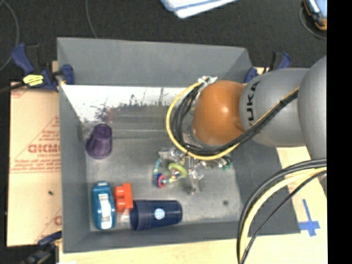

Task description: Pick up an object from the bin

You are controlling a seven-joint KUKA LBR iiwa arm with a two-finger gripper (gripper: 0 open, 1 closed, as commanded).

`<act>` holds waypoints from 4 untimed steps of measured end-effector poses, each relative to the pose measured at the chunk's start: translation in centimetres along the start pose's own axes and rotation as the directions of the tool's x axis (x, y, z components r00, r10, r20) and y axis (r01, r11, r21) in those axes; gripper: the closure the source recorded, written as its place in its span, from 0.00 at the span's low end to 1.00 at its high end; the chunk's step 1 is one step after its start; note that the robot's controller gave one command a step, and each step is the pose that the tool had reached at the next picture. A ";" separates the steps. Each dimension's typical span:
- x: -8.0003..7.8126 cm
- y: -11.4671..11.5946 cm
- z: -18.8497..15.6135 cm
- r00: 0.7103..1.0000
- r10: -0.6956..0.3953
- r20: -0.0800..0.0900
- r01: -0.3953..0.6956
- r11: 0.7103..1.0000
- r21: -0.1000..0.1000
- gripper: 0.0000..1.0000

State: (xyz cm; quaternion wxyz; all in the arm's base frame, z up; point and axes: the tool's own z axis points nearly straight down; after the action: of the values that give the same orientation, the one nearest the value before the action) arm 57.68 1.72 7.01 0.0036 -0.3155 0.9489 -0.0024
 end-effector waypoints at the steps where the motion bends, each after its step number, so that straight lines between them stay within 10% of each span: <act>1: -1.4 0.2 -0.1 0.991 -0.136 0.000 0.136 0.991 -0.005 1.00; 4: -1.3 0.2 -1.5 0.991 -0.134 -0.002 0.134 0.991 -0.007 1.00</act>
Offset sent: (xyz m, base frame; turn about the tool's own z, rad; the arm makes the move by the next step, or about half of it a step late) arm 0.0000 0.0000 0.0000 0.0000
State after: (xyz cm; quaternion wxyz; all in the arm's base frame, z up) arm 58.58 2.67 8.53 0.0009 -0.3787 0.9255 0.0004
